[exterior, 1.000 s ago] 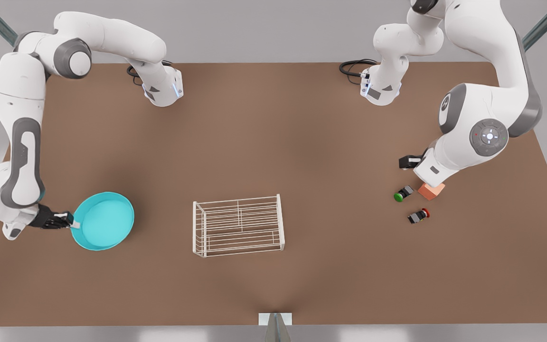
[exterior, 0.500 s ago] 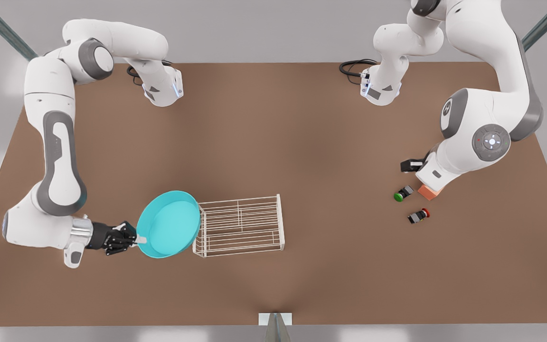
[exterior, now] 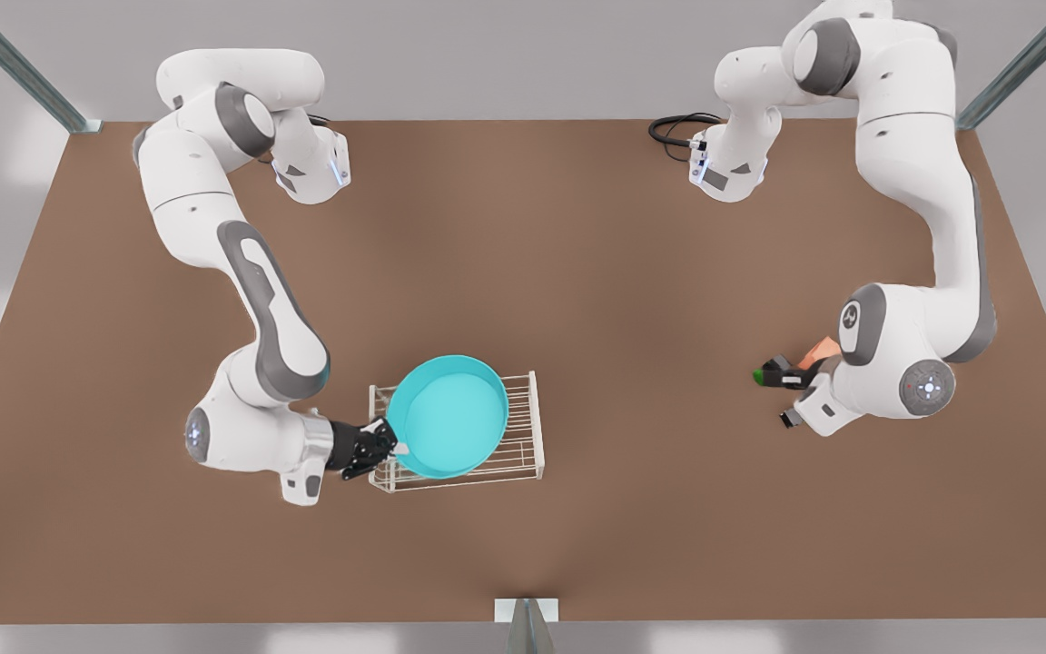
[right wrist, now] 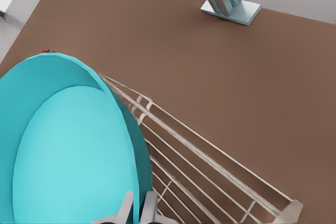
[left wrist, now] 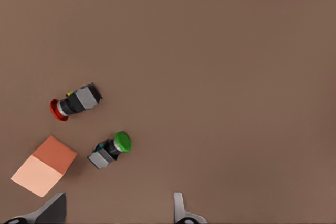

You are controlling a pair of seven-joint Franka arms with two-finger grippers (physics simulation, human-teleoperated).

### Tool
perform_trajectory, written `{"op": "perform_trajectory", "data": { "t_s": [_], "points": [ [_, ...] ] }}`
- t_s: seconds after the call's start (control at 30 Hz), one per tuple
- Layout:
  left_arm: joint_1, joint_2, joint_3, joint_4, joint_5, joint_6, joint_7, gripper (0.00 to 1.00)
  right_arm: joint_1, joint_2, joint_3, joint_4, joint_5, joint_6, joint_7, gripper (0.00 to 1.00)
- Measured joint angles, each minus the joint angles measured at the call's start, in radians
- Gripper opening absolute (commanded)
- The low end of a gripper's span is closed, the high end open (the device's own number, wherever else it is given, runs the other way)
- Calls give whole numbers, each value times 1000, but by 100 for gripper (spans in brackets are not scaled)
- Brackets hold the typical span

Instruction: Place the plate on the shelf with right arm and place the red button switch in the plate with left arm

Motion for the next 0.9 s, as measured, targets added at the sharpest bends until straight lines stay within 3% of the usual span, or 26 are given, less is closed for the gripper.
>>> {"op": "perform_trajectory", "data": {
  "t_s": [0.33, 0.37, 0.4, 0.63, 0.77, 0.9],
  "points": [
    [4, 33, 117, -178, -3, 344, 602, 100, 67, 26, -2, 9, -36, 87, 89, 21],
    [1, 33, 118, -180, 11, 364, 655, 100, 67, 26, -2, 8, -37, 92, 96, 49],
    [0, 34, 118, -181, 20, 382, 705, 100, 67, 25, -3, 6, -39, 95, 103, 100],
    [-9, 82, 118, -183, 41, 470, 980, 100, 61, 3, -1, 12, -115, 104, 141, 100],
    [-8, 105, 119, -184, 43, 502, 1093, 100, -50, -118, -6, -8, -231, 34, 160, 100],
    [-5, 125, 118, -188, 42, 518, 1161, 100, -169, -196, -152, -7, -425, -183, 175, 100]
  ]
}}
